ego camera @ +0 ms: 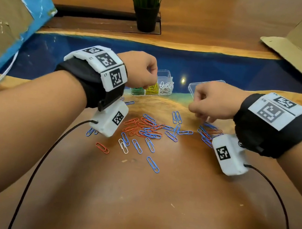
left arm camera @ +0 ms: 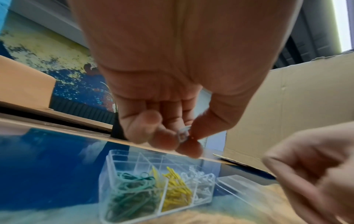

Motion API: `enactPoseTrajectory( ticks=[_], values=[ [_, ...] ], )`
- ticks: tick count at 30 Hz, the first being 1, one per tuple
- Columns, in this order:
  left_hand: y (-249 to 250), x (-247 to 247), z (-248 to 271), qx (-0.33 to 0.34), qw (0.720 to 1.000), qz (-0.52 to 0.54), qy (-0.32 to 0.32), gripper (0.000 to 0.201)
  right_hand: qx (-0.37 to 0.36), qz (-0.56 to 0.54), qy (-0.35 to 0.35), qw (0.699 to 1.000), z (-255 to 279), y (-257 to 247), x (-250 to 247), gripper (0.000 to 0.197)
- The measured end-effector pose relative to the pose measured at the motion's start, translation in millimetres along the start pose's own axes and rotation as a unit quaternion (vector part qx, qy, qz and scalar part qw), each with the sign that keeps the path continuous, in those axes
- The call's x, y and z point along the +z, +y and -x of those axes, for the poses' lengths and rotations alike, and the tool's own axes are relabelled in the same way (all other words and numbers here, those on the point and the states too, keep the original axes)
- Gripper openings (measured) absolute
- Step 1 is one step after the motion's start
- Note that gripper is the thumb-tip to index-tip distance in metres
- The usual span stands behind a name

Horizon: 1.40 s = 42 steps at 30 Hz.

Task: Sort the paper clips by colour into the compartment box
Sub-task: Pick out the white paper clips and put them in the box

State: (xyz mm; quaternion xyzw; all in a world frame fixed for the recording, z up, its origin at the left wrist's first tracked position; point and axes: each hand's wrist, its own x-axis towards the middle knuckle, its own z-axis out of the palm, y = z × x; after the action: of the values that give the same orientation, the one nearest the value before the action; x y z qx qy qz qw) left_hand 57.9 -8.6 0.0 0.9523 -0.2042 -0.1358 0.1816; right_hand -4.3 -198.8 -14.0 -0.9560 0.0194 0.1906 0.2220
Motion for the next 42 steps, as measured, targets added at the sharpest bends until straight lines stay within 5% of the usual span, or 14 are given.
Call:
enactPoseTrajectory(
  ticks=[3,8,14,27,42],
  values=[
    [-5,3,13,0.014,0.999,-0.003,-0.043,0.016,-0.056,-0.022,0.001,0.998,-3,-12,8,0.011],
    [-20,8,43,0.018,0.993,-0.044,-0.108,0.017,-0.077,-0.058,-0.038,0.995,-18,-24,15,0.033],
    [-33,25,76,0.088,0.965,-0.145,-0.198,0.014,-0.093,-0.067,0.062,0.991,-37,-33,3,0.030],
    [-38,24,83,0.143,0.967,-0.175,-0.115,0.017,-0.104,-0.065,0.108,0.987,-42,-50,3,0.027],
    [-27,29,82,0.117,0.954,-0.226,-0.159,0.006,-0.043,-0.101,0.130,0.985,-55,-51,-7,0.007]
  ],
)
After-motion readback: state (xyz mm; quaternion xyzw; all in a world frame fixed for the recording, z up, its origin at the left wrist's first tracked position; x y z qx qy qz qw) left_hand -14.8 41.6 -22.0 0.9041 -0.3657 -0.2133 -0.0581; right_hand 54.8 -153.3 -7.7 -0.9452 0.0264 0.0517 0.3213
